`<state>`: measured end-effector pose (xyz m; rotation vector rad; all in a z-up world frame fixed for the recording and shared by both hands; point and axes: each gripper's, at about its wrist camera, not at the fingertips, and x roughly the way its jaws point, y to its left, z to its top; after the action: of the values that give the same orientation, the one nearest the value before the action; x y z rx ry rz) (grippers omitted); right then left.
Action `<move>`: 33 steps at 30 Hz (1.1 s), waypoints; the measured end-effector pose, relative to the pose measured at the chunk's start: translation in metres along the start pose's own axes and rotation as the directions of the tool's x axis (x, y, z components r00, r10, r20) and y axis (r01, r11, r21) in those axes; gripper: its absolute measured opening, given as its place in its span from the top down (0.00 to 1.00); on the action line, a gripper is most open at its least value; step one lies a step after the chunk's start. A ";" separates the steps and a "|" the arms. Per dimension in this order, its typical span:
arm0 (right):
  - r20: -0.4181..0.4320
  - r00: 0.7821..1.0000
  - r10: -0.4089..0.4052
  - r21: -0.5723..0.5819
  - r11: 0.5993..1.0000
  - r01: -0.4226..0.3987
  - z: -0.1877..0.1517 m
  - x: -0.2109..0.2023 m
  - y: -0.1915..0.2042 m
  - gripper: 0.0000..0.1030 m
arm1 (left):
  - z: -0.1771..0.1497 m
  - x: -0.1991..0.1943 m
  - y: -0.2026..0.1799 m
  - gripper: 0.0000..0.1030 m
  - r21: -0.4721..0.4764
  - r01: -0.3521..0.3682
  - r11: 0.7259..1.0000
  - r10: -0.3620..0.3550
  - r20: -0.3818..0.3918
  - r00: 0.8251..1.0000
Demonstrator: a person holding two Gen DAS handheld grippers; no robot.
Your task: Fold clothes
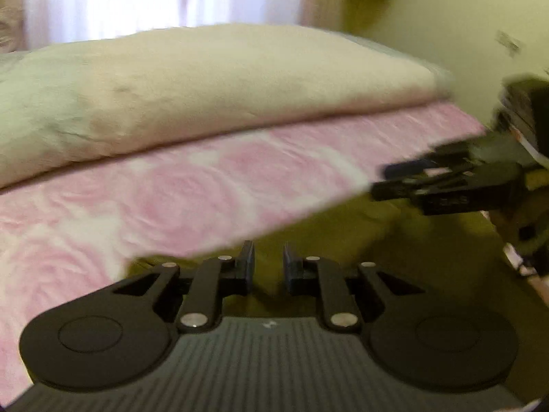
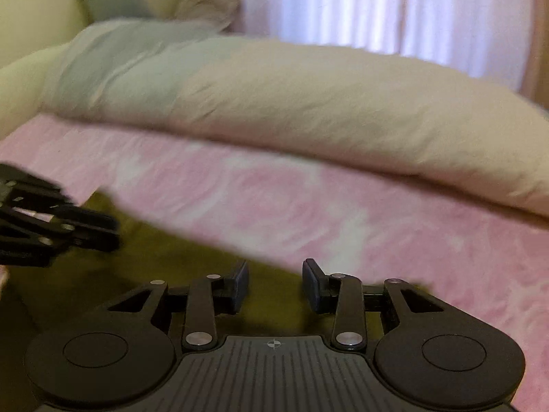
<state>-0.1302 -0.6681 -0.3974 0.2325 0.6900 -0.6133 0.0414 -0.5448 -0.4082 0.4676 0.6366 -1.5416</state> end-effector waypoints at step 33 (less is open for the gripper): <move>-0.487 0.873 0.003 0.216 0.969 0.117 -0.217 -0.275 0.047 0.64 | -0.214 -0.250 -0.092 0.90 -0.335 -0.170 0.927 0.024 -0.398 0.917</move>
<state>-0.3823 -0.4210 -0.3808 0.6088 1.1125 -0.7039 -0.0487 -0.2151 -0.3997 0.5157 1.1679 -1.2022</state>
